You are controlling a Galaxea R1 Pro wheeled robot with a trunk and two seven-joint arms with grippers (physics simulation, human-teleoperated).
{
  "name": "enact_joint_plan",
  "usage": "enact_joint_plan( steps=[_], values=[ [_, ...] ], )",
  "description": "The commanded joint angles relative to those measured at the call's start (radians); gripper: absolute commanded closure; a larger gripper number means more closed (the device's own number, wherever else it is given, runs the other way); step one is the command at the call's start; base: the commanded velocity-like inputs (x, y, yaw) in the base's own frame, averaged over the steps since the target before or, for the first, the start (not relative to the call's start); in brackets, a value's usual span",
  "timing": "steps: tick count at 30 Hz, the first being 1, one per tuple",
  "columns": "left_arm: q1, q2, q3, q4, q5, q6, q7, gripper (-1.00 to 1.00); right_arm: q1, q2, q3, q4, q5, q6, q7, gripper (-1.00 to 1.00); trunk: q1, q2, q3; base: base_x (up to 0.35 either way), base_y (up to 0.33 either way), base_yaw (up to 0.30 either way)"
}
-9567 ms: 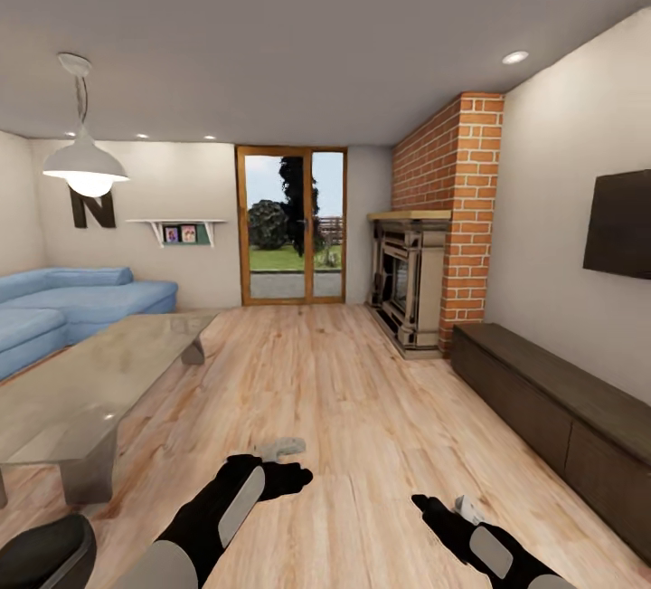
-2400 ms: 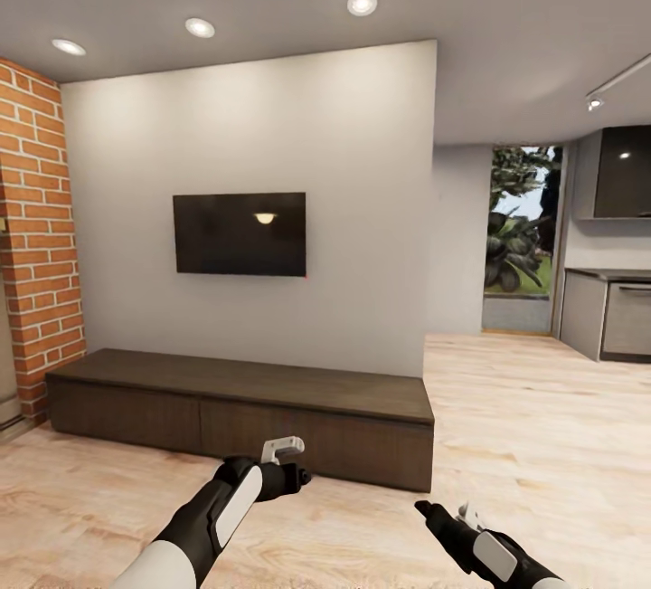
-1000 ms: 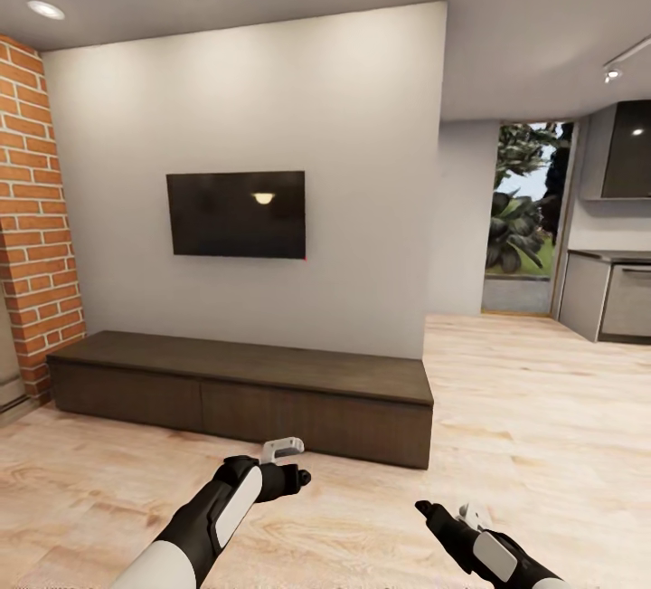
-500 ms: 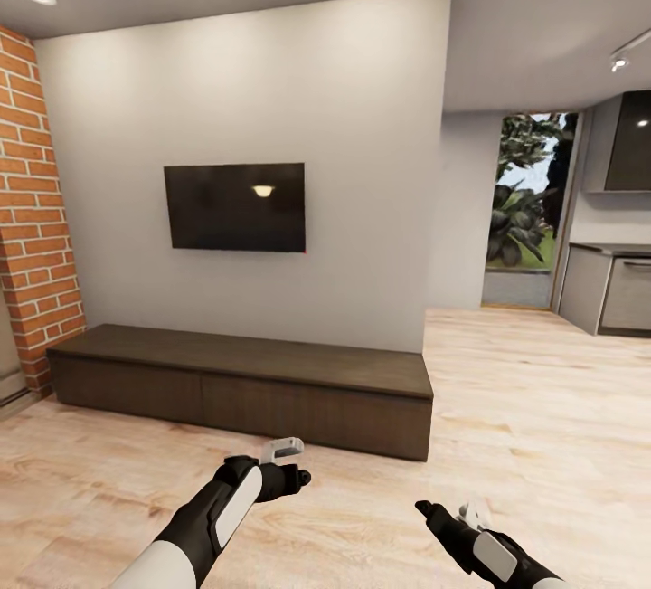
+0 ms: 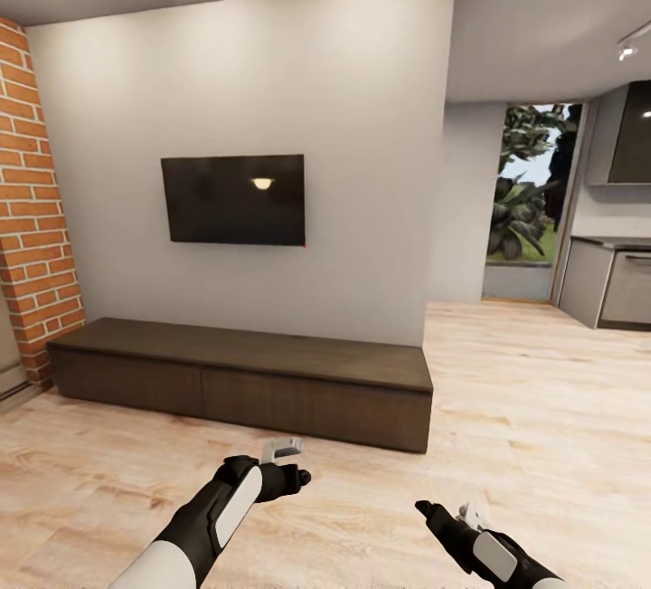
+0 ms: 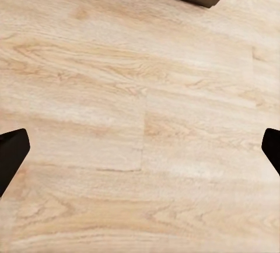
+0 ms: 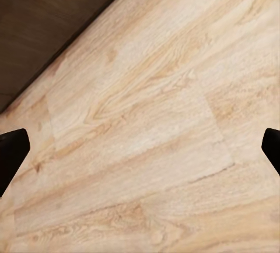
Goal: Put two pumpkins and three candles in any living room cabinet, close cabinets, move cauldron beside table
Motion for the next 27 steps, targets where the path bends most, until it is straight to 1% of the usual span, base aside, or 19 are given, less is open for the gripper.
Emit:
enact_joint_plan(
  steps=[1,19,23,27],
  values=[
    [-0.001,0.000,-0.003,-0.002,0.011,0.003,0.010,-1.00,-0.001,-0.001,0.008,0.000,-0.009,0.002,0.001,-1.00,0.000,-0.001,-0.003,0.000,0.000,0.000],
    [-0.001,0.000,-0.003,-0.002,0.013,0.003,0.010,-1.00,-0.001,-0.001,0.008,0.000,-0.009,0.001,0.001,-1.00,0.000,-0.001,-0.033,0.008,0.000,0.000],
    [-0.001,0.000,-0.003,-0.002,0.013,0.003,0.010,-1.00,-0.001,-0.001,0.008,0.000,-0.009,0.001,0.001,-1.00,0.000,-0.001,-0.039,0.156,0.017,0.000],
    [-0.001,0.000,-0.003,-0.001,0.013,0.003,0.010,-1.00,-0.001,-0.001,0.008,0.000,-0.009,0.001,0.002,-1.00,0.000,-0.001,-0.046,0.270,0.093,0.000]
  ],
)
